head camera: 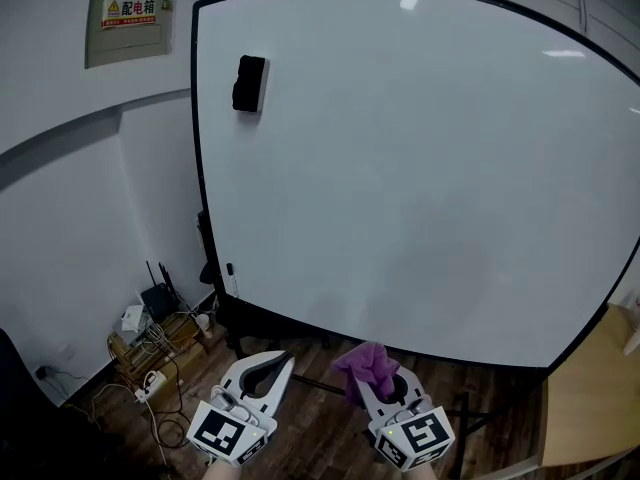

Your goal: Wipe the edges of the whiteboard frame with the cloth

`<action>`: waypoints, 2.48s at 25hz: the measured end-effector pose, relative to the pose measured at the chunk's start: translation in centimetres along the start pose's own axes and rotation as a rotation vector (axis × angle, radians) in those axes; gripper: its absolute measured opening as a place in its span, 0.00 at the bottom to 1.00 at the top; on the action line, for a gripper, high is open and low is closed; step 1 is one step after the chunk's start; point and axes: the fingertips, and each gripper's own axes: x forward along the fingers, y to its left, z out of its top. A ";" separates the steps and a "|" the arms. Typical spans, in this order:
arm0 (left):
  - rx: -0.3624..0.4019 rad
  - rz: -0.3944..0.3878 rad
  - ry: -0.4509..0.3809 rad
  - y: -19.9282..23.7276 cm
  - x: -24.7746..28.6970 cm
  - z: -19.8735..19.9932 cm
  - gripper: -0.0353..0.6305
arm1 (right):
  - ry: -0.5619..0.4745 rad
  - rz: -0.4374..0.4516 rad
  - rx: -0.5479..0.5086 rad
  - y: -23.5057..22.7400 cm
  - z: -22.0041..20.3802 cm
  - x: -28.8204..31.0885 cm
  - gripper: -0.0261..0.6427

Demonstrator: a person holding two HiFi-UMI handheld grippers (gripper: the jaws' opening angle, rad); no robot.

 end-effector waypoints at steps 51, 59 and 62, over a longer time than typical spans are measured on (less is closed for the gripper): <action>-0.080 -0.431 -0.060 20.4 0.9 -4.1 0.08 | 0.027 -0.426 0.016 6.8 -1.5 17.8 0.15; -0.094 -0.455 -0.045 22.1 -0.4 -5.0 0.08 | 0.047 -0.438 0.011 8.2 -2.6 20.0 0.15; -0.091 -0.448 -0.038 23.0 -0.8 -5.7 0.08 | 0.061 -0.426 0.011 8.5 -3.2 21.0 0.15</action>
